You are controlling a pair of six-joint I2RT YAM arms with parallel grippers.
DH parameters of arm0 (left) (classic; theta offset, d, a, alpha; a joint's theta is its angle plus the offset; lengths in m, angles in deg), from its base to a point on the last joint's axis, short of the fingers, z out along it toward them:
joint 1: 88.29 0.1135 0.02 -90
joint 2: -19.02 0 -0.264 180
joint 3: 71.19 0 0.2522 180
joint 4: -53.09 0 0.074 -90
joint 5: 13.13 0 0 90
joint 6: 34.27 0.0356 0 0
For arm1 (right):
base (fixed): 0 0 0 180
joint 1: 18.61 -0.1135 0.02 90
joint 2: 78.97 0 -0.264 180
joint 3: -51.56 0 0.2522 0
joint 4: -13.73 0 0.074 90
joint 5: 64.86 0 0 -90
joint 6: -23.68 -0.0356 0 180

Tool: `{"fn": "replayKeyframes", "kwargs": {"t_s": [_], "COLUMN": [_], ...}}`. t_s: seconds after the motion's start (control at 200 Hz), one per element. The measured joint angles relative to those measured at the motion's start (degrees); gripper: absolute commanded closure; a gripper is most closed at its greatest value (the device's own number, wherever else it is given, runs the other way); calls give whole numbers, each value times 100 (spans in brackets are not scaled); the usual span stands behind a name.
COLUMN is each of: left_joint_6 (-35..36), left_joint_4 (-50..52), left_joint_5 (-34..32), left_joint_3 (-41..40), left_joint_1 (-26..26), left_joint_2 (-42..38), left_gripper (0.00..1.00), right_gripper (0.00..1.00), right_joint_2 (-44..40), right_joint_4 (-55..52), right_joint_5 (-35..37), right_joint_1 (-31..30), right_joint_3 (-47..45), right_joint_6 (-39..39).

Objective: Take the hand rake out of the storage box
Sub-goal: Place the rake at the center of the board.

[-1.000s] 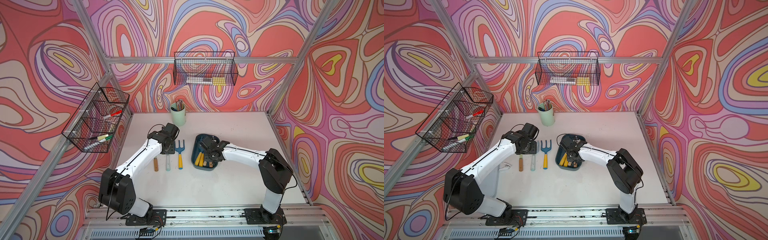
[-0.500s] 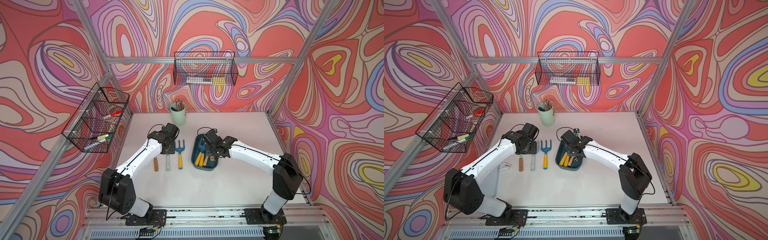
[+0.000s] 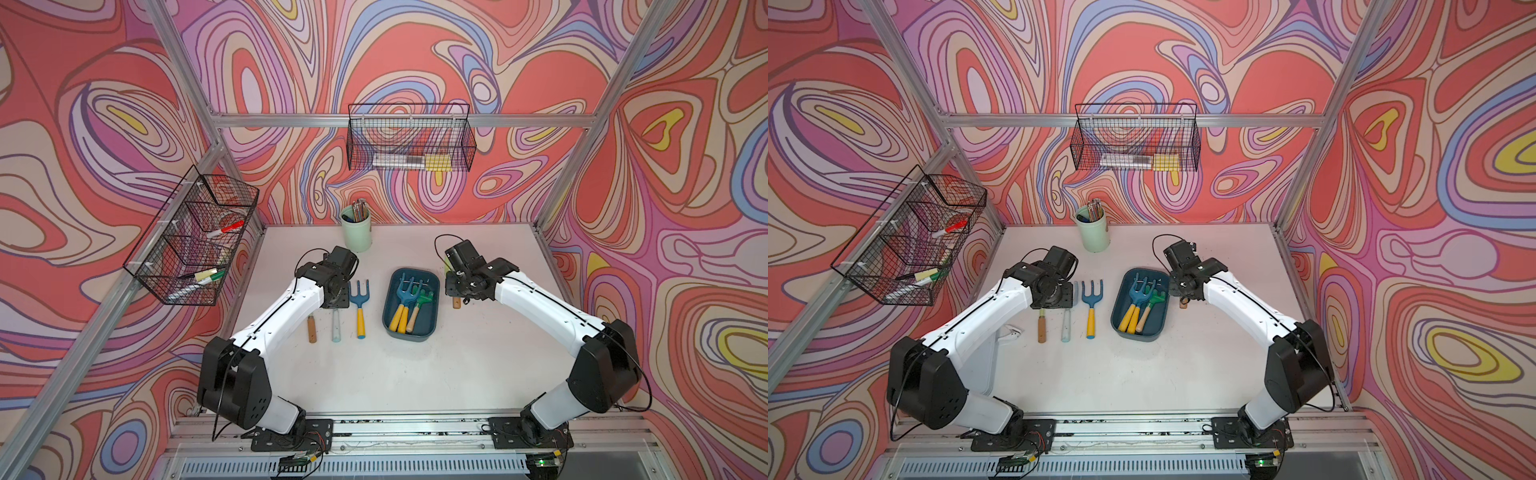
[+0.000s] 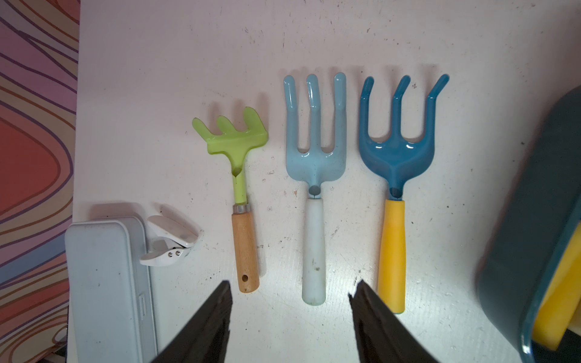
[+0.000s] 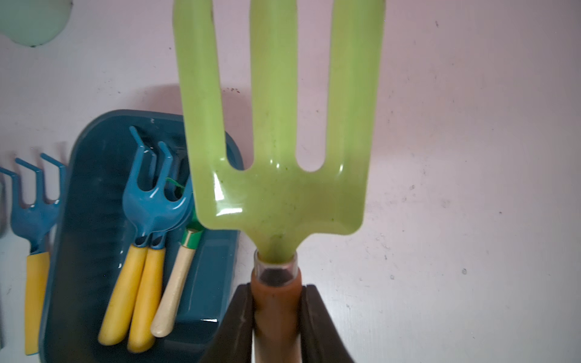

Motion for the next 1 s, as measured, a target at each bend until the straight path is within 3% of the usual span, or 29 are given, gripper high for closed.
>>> {"fn": "replayKeyframes", "kwargs": {"t_s": [0.275,0.996], "left_joint_6": [2,4], "left_joint_4": [20,120], "left_joint_5": [-72,-216], "left_joint_3": [22,42], "left_joint_1": [0,0], "left_joint_2": [0,-15], "left_gripper": [36,35], "right_gripper": [100,100], "right_joint_2": [55,1073], "right_joint_4": [133,973], "right_joint_5": [-573,-1027], "right_joint_1": [514,586], "right_joint_3": [-848,-962], "right_joint_6": [289,745]}}
